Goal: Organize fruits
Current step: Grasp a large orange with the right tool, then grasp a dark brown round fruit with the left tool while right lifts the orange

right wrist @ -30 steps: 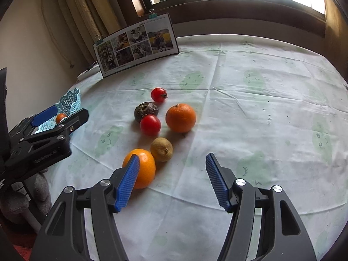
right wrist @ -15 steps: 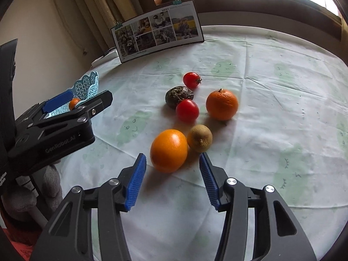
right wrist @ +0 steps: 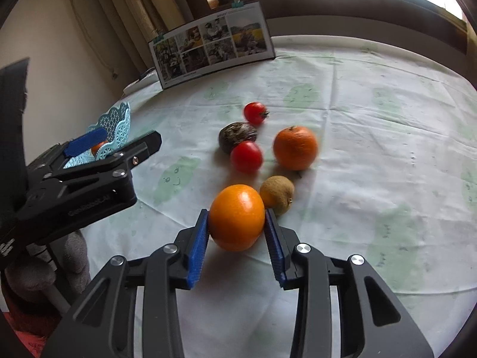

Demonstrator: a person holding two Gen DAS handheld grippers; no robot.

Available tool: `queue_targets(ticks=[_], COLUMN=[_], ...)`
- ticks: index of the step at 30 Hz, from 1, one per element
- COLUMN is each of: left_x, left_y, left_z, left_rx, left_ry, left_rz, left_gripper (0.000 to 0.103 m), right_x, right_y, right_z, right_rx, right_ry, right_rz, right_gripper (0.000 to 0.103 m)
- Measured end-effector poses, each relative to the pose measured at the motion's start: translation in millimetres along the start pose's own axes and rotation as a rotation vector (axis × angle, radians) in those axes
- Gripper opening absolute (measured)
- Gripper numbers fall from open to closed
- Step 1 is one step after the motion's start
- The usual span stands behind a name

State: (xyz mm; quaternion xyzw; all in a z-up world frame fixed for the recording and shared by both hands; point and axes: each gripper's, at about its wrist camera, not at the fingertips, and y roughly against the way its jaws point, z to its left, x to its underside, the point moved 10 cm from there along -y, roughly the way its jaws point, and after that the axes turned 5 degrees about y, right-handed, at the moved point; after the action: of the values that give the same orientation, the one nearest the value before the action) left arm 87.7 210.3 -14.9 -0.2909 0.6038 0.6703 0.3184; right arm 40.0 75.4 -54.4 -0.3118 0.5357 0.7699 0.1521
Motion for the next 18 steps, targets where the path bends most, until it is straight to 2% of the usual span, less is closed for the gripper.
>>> queue_targets(ticks=[4, 8, 13, 18], left_x=[-0.1, 2.0, 5.8, -0.7], left_y=[-12.6, -28.8, -47.8, -56.3], left_z=[-18.6, -37.4, -54.6, -68.1], left_rx=[0.059, 0.116, 0.193, 0.24], left_ry=[-0.019, -0.039, -0.004, 0.028], left_rz=[0.028, 0.078, 0.164, 0.193], left_gripper=[0.097, 0.089, 0.084, 0.083], right_x=[-6.9, -11.0, -12.9, -14.3], right_y=[12.9, 18.4, 21.1, 22.1], right_z=[-23.8, -41.7, -50.6, -56.1], right_rx=[0.029, 0.043, 0.043, 0.035], right_ry=[-0.045, -0.08, -0.103, -0.122], right_rz=[-0.042, -0.069, -0.091, -0.107], right_gripper=[0.037, 0.037, 0.037, 0.037])
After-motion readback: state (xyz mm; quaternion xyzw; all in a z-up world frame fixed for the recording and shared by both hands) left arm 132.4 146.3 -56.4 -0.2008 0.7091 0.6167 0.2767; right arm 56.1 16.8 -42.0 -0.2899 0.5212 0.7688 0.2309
